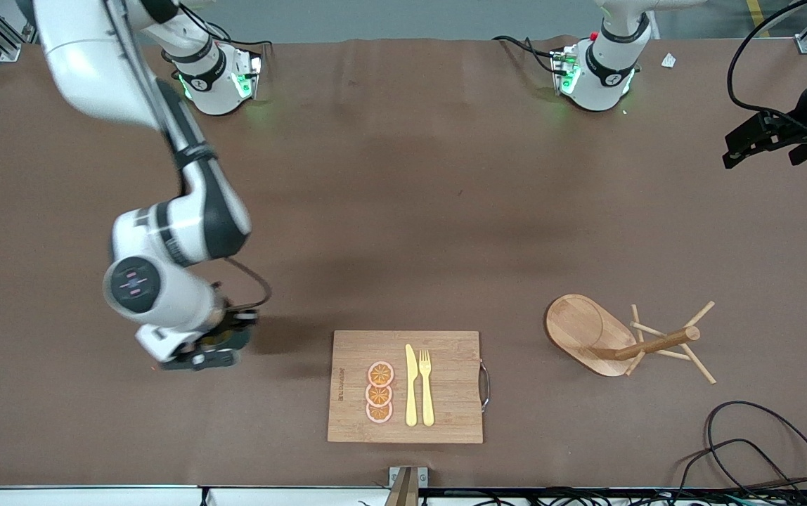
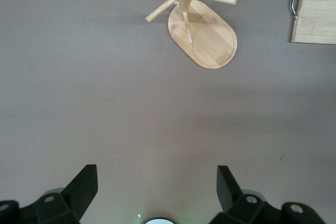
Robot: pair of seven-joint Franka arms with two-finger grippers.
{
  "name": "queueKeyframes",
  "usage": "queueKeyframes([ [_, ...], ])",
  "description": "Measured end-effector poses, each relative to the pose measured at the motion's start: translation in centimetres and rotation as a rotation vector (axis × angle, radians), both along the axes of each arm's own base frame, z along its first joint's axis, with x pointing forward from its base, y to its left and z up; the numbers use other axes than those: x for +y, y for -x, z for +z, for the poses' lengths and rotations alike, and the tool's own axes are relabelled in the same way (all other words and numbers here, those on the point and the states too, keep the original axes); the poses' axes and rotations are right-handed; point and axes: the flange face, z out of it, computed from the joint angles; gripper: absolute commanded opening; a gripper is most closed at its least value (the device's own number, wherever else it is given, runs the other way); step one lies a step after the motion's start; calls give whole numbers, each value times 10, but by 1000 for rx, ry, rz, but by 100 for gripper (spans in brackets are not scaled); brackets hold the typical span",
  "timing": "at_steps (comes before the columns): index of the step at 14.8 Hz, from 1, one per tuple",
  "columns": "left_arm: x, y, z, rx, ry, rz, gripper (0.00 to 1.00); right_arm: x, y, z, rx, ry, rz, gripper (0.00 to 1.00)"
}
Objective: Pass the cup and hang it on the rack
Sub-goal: 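Grasp the teal mug rim with the right gripper and lift it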
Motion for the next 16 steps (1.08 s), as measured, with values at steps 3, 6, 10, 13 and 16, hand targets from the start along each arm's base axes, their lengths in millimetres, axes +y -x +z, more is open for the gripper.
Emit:
queueKeyframes([
  [3, 0, 0, 0, 4, 0, 0, 100, 117, 49, 16, -11, -46, -50, 4],
  [6, 0, 1, -1, 9, -1, 0, 100, 203, 94, 8, -52, -92, -102, 5],
  [10, 0, 2, -1, 17, -1, 1, 100, 292, 149, -25, -104, -177, -173, 5],
  [13, 0, 2, -1, 17, -1, 1, 100, 335, 181, -47, -106, -208, -213, 7],
  [16, 0, 2, -1, 17, -1, 0, 100, 364, 208, -67, -99, -221, -237, 13],
])
